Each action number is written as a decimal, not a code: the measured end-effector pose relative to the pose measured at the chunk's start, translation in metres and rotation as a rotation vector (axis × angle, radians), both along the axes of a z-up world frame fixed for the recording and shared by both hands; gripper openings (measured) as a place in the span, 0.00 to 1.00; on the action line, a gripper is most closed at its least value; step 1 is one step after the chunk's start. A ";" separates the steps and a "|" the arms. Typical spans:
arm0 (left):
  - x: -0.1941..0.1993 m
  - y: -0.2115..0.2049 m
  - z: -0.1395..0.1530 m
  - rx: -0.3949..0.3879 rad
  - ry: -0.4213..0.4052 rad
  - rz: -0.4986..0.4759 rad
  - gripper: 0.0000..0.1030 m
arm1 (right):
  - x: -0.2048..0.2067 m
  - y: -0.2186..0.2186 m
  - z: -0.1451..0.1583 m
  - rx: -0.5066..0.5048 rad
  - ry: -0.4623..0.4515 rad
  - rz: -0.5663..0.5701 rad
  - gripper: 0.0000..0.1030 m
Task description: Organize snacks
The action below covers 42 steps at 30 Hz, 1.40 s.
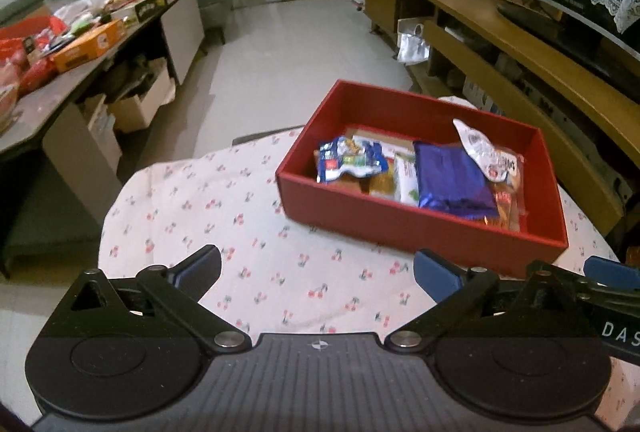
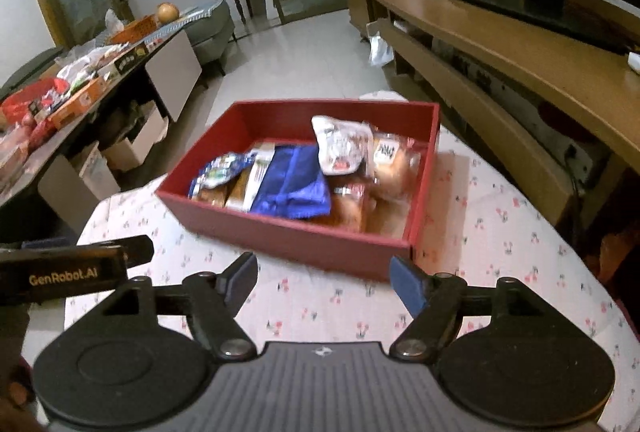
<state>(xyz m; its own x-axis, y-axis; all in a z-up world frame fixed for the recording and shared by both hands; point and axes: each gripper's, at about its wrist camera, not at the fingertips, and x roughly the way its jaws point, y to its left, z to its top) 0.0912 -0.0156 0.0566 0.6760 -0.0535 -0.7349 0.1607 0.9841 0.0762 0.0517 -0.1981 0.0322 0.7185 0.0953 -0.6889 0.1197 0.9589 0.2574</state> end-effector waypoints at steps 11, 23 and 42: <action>-0.032 0.011 -0.018 0.021 0.042 -0.019 1.00 | -0.028 0.014 -0.006 -0.008 0.014 0.021 0.80; -0.057 0.011 -0.020 0.028 0.048 -0.049 1.00 | -0.052 0.021 -0.009 -0.021 0.022 0.043 0.80; -0.067 0.013 -0.020 0.019 0.040 -0.052 1.00 | -0.061 0.024 -0.009 -0.016 0.016 0.048 0.81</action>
